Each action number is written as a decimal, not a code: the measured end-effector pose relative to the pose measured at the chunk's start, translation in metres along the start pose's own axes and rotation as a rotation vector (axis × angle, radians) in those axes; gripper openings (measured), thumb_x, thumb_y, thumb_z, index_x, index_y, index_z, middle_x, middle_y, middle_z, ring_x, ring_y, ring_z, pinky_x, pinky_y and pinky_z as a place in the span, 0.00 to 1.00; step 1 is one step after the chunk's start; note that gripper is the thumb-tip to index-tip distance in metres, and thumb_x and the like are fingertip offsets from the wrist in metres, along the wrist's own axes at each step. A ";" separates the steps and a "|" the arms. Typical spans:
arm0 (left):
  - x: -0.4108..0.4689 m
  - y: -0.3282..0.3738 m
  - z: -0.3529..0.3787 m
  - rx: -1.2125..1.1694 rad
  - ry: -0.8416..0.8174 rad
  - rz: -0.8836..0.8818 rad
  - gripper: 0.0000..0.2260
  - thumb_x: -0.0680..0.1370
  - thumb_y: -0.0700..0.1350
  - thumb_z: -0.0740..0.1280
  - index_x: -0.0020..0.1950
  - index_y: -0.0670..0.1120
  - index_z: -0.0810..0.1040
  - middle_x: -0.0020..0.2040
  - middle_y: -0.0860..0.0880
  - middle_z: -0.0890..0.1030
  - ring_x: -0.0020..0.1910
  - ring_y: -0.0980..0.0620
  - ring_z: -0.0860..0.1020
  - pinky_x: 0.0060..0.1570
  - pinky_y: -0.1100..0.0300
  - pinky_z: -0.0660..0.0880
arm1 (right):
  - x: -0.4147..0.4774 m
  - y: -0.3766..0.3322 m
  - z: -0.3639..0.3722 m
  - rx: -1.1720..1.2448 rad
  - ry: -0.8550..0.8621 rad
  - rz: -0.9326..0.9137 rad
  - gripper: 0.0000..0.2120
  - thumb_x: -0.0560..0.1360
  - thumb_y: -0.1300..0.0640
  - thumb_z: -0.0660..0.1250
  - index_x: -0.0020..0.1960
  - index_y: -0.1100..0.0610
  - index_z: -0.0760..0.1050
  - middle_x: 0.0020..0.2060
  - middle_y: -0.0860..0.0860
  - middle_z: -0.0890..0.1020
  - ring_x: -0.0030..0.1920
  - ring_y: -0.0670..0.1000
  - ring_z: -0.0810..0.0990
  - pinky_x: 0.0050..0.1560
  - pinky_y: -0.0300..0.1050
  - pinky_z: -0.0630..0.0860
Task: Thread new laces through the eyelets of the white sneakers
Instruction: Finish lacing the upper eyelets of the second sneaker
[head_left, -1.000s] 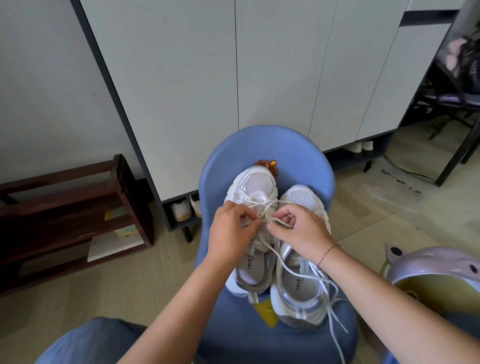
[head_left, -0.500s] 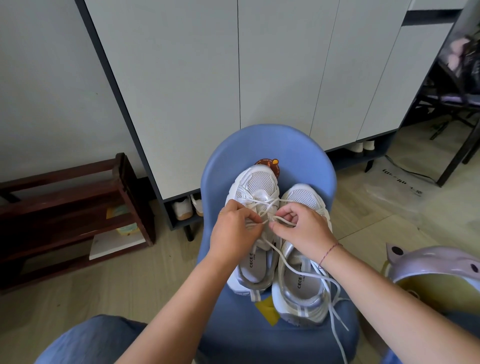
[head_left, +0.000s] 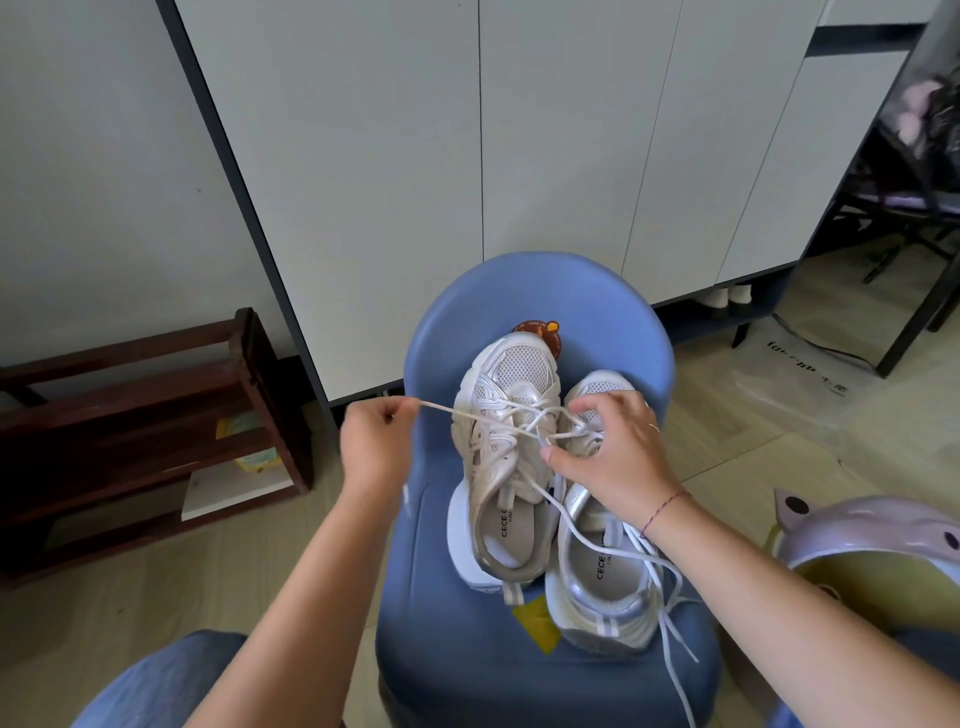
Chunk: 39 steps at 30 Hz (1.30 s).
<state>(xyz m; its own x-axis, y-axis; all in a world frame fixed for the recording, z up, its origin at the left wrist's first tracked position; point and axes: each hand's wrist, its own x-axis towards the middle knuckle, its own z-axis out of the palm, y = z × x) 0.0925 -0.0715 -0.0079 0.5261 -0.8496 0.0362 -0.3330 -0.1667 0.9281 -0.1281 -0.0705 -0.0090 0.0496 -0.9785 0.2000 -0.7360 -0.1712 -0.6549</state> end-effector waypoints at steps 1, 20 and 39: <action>0.001 -0.001 -0.003 -0.029 0.056 -0.045 0.10 0.79 0.41 0.64 0.38 0.48 0.77 0.30 0.48 0.73 0.29 0.49 0.66 0.29 0.60 0.63 | 0.000 0.001 0.000 0.008 -0.014 0.006 0.24 0.65 0.46 0.75 0.57 0.50 0.73 0.54 0.45 0.67 0.60 0.50 0.70 0.64 0.51 0.67; -0.004 0.000 0.000 0.294 -0.286 0.263 0.09 0.79 0.47 0.66 0.43 0.43 0.79 0.29 0.50 0.72 0.25 0.56 0.66 0.28 0.63 0.62 | 0.002 0.006 0.002 0.103 -0.076 0.040 0.21 0.67 0.45 0.73 0.57 0.47 0.73 0.51 0.42 0.76 0.58 0.47 0.71 0.64 0.53 0.66; 0.022 -0.009 -0.060 0.230 0.266 0.028 0.16 0.83 0.51 0.57 0.51 0.40 0.77 0.34 0.49 0.74 0.37 0.48 0.72 0.40 0.56 0.64 | 0.002 0.003 -0.003 0.106 -0.084 0.055 0.20 0.68 0.47 0.73 0.58 0.49 0.74 0.50 0.41 0.76 0.58 0.46 0.72 0.64 0.51 0.68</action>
<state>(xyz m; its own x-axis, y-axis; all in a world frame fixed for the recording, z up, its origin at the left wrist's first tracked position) 0.1541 -0.0581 0.0065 0.6895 -0.7005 0.1842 -0.5021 -0.2790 0.8186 -0.1320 -0.0728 -0.0082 0.0705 -0.9922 0.1025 -0.6638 -0.1234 -0.7377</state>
